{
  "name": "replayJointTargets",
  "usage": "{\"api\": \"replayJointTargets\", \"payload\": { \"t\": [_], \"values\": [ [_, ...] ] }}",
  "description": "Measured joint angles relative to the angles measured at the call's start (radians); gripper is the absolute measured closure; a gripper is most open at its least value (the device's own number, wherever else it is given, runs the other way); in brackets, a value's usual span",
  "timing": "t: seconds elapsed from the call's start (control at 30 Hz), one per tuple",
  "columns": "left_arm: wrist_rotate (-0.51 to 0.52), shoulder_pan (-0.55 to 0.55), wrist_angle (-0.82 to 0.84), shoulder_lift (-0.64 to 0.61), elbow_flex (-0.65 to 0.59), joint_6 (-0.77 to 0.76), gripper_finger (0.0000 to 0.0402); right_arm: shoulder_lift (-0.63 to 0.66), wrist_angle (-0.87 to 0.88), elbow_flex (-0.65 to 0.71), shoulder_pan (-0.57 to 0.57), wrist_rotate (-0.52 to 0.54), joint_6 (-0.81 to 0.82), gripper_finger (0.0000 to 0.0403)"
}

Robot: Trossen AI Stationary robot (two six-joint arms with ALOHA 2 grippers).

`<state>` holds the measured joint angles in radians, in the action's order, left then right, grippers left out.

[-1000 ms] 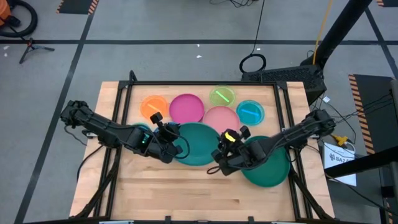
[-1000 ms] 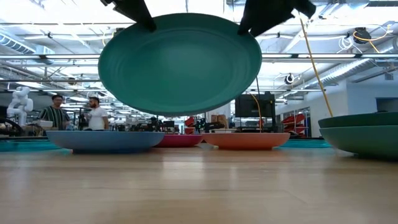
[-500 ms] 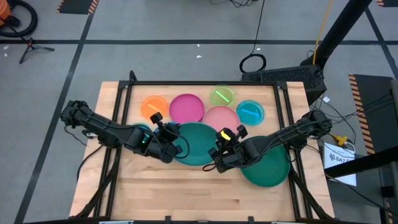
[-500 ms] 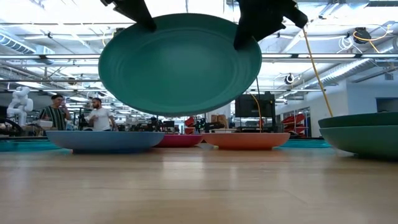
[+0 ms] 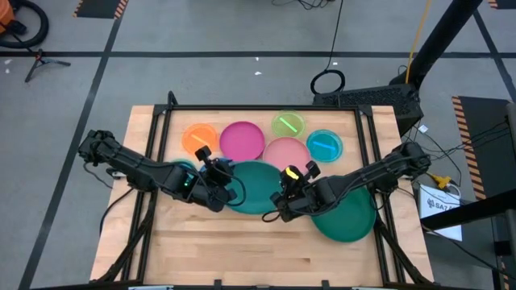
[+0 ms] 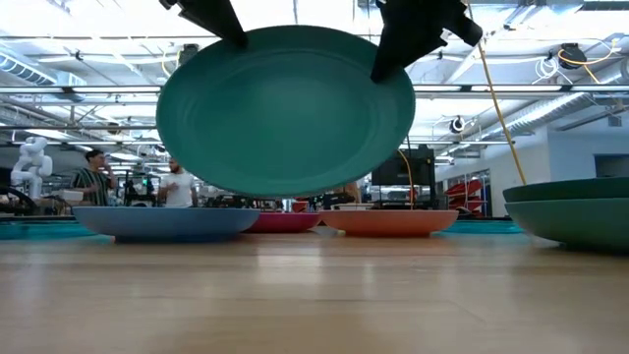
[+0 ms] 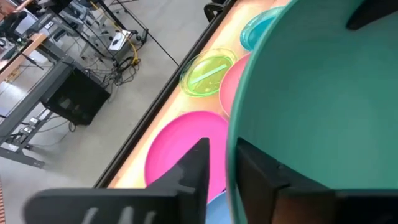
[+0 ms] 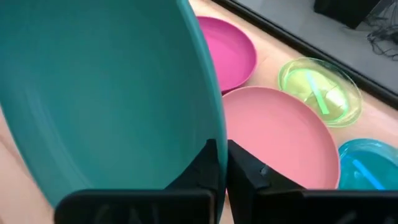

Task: Stack plastic plates
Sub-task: Stack the green plate on top of the dark green plate

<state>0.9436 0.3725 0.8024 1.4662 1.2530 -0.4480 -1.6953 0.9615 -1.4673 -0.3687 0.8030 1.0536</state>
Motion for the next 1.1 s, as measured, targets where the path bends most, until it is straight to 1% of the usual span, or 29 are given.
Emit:
{"api": "replayJointTargets", "payload": {
  "t": [0.13,0.23,0.3,0.4,0.43,0.5,0.53,0.6,0.67,0.7,0.73,0.8,0.83,0.93,1.03,1.1],
  "values": [
    [0.000,0.004,0.003,0.000,0.000,0.004,0.0274,0.021,0.014,-0.002,0.010,-0.067,-0.045,0.0396],
    [0.000,0.015,0.001,0.000,0.000,0.024,0.0246,0.061,0.023,-0.002,0.035,-0.168,-0.111,0.0396],
    [0.003,0.024,-0.006,0.000,0.000,0.041,0.0232,0.105,0.032,-0.002,0.068,-0.281,-0.161,0.0396],
    [0.017,0.033,-0.026,0.000,0.000,0.061,0.0216,0.174,0.074,-0.005,0.136,-0.493,-0.221,0.0396],
    [0.023,0.033,-0.036,0.000,0.000,0.075,0.0212,0.195,0.114,-0.005,0.162,-0.565,-0.236,0.0396],
    [0.053,0.032,-0.041,-0.003,-0.001,0.120,0.0204,0.235,0.266,0.000,0.214,-0.722,-0.289,0.0396],
    [0.055,0.031,-0.074,-0.003,0.000,0.134,0.0202,0.252,0.349,0.004,0.242,-0.775,-0.302,0.0396],
    [0.055,0.030,-0.068,-0.003,0.000,0.147,0.0200,0.277,0.462,0.000,0.303,-0.839,-0.320,0.0396],
    [0.050,0.029,-0.066,-0.003,0.000,0.151,0.0199,0.297,0.608,-0.001,0.347,-0.872,-0.343,0.0396],
    [0.049,0.029,-0.062,-0.003,0.000,0.151,0.0199,0.312,0.639,0.006,0.366,-0.884,-0.367,0.0396],
    [0.049,0.027,-0.057,-0.003,0.000,0.151,0.0199,0.342,0.638,0.018,0.382,-0.897,-0.389,0.0396],
    [0.045,0.025,-0.053,-0.002,0.000,0.149,0.0199,0.398,0.572,0.029,0.408,-0.957,-0.428,0.0396],
    [0.045,0.023,-0.049,-0.002,0.000,0.142,0.0199,0.411,0.572,0.036,0.416,-0.962,-0.431,0.0396],
    [0.041,0.021,-0.040,-0.002,0.000,0.126,0.0199,0.476,0.627,0.102,0.433,-0.932,-0.466,0.0396],
    [0.038,0.026,-0.037,-0.002,0.000,0.121,0.0199,0.550,0.590,0.169,0.447,-0.924,-0.466,0.0396],
    [0.037,0.029,-0.037,-0.002,0.000,0.123,0.0199,0.597,0.594,0.238,0.447,-0.910,-0.475,0.0396]
  ]
}}
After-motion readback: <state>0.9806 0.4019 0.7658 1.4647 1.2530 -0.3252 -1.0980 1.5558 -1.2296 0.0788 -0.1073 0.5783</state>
